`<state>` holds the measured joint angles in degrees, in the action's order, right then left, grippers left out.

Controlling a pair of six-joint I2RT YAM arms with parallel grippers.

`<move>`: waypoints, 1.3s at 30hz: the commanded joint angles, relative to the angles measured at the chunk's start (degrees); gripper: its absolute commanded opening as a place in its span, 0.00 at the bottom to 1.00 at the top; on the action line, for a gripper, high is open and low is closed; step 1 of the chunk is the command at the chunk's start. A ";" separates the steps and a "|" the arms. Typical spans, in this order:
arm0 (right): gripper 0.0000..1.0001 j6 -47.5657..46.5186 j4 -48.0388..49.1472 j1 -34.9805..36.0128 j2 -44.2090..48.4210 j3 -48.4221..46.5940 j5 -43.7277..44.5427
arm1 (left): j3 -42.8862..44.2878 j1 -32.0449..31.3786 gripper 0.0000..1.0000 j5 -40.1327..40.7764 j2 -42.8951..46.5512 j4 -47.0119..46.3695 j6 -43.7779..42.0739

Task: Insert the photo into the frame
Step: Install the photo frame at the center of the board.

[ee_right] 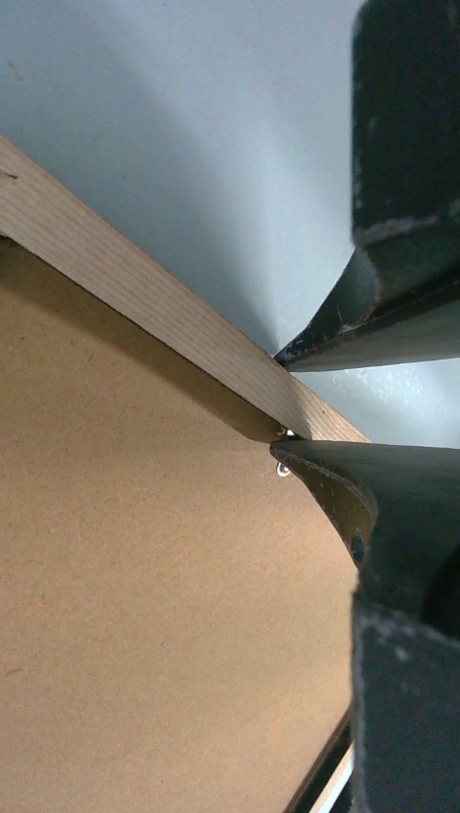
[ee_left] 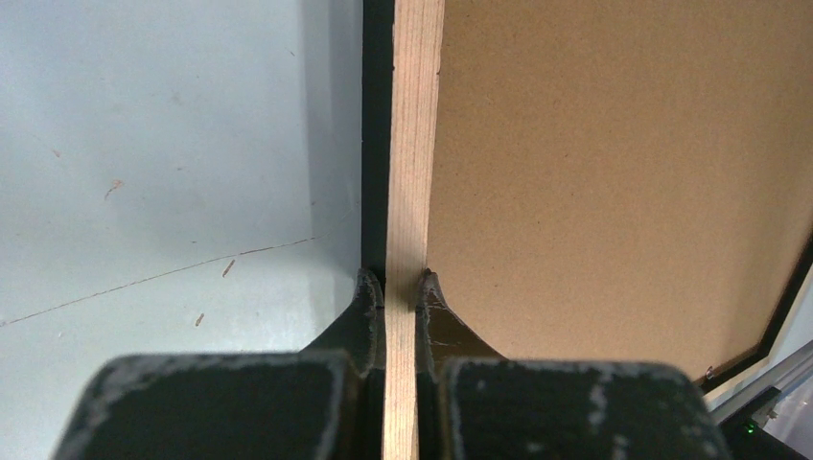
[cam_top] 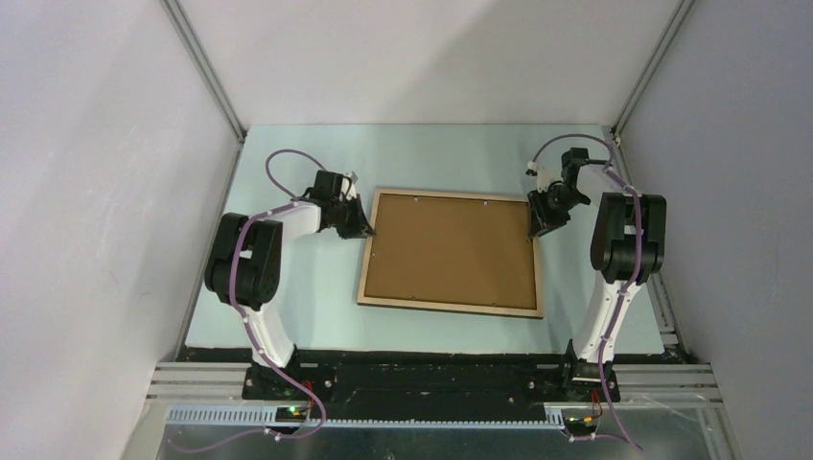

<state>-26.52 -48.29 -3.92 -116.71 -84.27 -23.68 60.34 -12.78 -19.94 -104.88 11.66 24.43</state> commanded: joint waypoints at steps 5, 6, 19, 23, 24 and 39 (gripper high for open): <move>0.35 -5.80 -0.90 2.30 0.05 -0.06 4.88 | -1.27 0.47 0.00 -1.06 -1.42 5.01 -0.34; 0.35 -5.99 -0.72 2.73 0.02 0.09 5.10 | -1.23 0.43 0.00 -1.06 -1.40 5.03 -0.41; 0.40 -8.04 0.34 5.47 -0.11 2.20 9.63 | -1.09 0.40 0.00 -1.23 -1.56 4.95 -0.59; 0.42 -6.71 0.45 4.93 0.10 1.36 7.56 | -1.18 0.45 0.00 -1.11 -1.28 5.03 -0.67; 0.43 -5.76 0.12 4.55 0.09 1.02 6.79 | -1.18 0.46 0.00 -1.08 -1.24 4.97 -0.59; 0.53 6.12 0.33 -1.41 -0.52 -2.10 -5.45 | -1.45 0.54 0.00 -0.86 -0.93 4.97 -0.15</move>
<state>-24.05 -48.36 -4.97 -116.27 -84.36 -25.71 60.34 -12.71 -19.99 -104.88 11.66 24.40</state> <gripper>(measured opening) 0.532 0.060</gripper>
